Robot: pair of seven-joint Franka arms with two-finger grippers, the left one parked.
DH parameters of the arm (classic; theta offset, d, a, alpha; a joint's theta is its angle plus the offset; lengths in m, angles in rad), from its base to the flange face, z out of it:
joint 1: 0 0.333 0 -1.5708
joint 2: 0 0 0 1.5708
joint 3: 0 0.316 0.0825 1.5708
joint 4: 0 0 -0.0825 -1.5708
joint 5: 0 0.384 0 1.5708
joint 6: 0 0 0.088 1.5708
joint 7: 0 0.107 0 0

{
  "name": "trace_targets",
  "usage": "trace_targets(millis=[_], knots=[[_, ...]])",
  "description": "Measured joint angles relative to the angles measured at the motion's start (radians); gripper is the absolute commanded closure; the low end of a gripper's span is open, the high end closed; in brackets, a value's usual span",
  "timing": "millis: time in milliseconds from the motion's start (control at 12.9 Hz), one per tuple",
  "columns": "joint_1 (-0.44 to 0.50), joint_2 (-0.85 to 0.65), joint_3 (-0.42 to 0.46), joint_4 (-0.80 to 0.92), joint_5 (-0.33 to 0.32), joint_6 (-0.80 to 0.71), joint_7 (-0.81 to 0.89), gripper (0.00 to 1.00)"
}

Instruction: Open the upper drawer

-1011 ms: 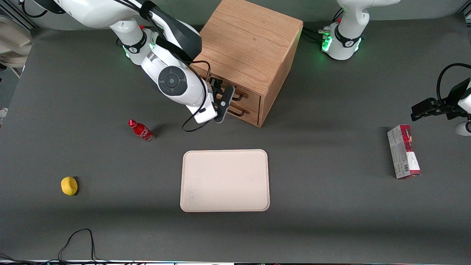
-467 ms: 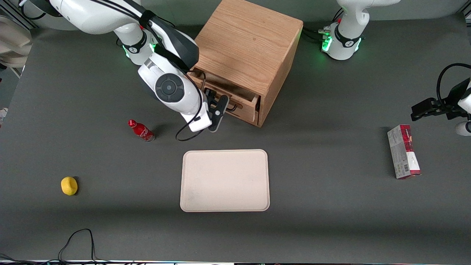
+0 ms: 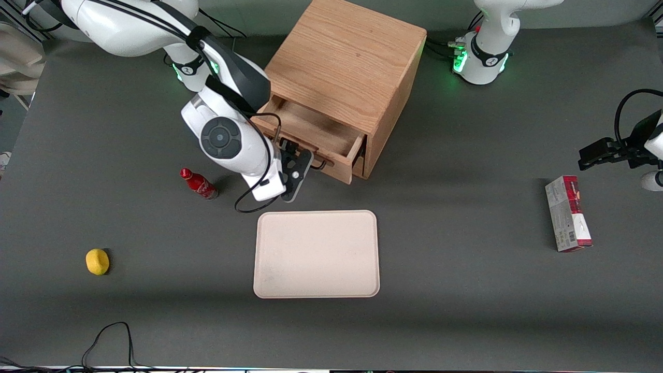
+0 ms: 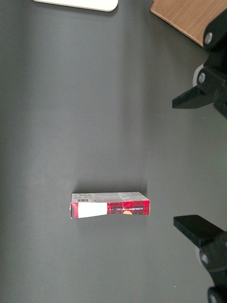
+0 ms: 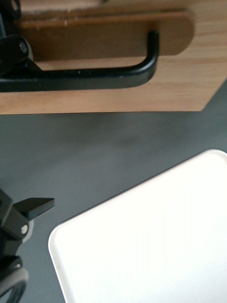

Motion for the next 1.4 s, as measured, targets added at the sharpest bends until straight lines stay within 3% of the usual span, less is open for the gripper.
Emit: trace_targets(millis=[544, 1400], knots=[[-0.001, 0.055, -0.069, 0.112, -0.049, 0.0, 0.0, 0.0], [-0.002, 0.046, -0.166, 0.296, -0.052, -0.002, 0.0, 0.0]])
